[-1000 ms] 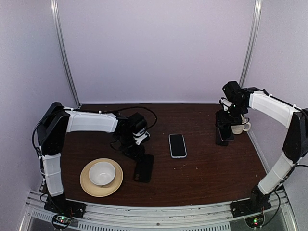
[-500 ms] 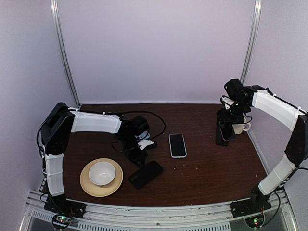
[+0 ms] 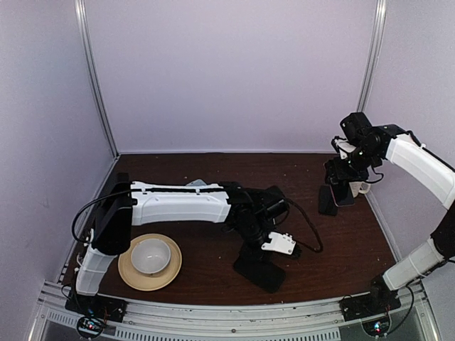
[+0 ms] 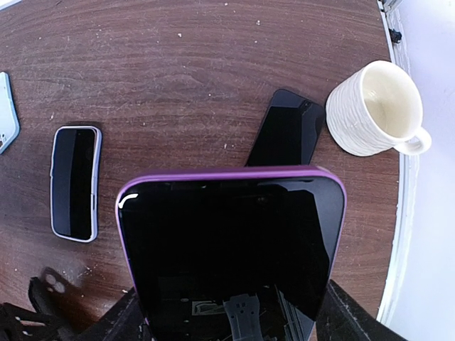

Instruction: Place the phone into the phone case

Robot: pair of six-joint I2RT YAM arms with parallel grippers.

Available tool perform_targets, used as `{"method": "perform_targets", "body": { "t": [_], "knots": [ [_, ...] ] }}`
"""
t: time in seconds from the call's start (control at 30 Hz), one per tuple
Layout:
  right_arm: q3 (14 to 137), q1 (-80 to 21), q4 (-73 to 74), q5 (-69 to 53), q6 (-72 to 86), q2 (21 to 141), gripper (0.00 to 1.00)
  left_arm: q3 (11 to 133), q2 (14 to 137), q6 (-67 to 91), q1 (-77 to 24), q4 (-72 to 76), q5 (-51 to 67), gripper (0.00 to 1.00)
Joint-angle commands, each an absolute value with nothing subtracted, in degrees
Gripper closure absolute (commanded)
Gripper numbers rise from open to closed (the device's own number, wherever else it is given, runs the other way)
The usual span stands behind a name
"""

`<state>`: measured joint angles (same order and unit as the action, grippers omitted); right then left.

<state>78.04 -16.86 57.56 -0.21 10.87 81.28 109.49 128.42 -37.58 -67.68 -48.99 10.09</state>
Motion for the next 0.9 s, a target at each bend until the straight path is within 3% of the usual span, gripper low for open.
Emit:
{"method": "perform_targets", "body": {
  "t": [0.0, 0.03, 0.1, 0.27, 0.33, 0.53, 0.7, 0.87],
  "knots": [
    [78.1, -17.6, 58.4, 0.2, 11.3, 78.8, 0.63, 112.9, 129.4, -43.8, -67.8, -49.5, 12.1, 0.5],
    [78.1, -17.6, 58.4, 0.2, 11.3, 78.7, 0.63, 113.7, 129.4, -42.2, -68.0, -49.6, 10.1, 0.36],
    [78.0, -17.9, 58.3, 0.2, 11.7, 78.6, 0.63, 116.4, 128.8, -38.0, -68.4, -50.0, 4.4, 0.21],
    [77.0, -19.1, 57.5, 0.2, 12.8, 78.2, 0.63, 113.4, 119.6, -32.5, -68.3, -53.6, 8.2, 0.16],
    [76.1, -19.5, 56.9, 0.2, 13.1, 77.6, 0.63, 106.4, 114.8, -31.1, -68.4, -53.5, 12.8, 0.21],
    [74.5, -20.2, 56.8, -1.2, 13.4, 77.2, 0.63, 90.1, 109.8, -27.4, -68.5, -55.2, 14.6, 0.57],
    [73.6, -20.9, 56.3, -1.4, 14.0, 77.2, 0.63, 86.3, 112.3, -23.9, -68.6, -53.2, 15.1, 0.58],
    [73.1, -21.5, 56.0, -1.3, 14.4, 77.2, 0.63, 87.9, 118.1, -21.1, -68.6, -48.4, 13.5, 0.7]
  ]
}}
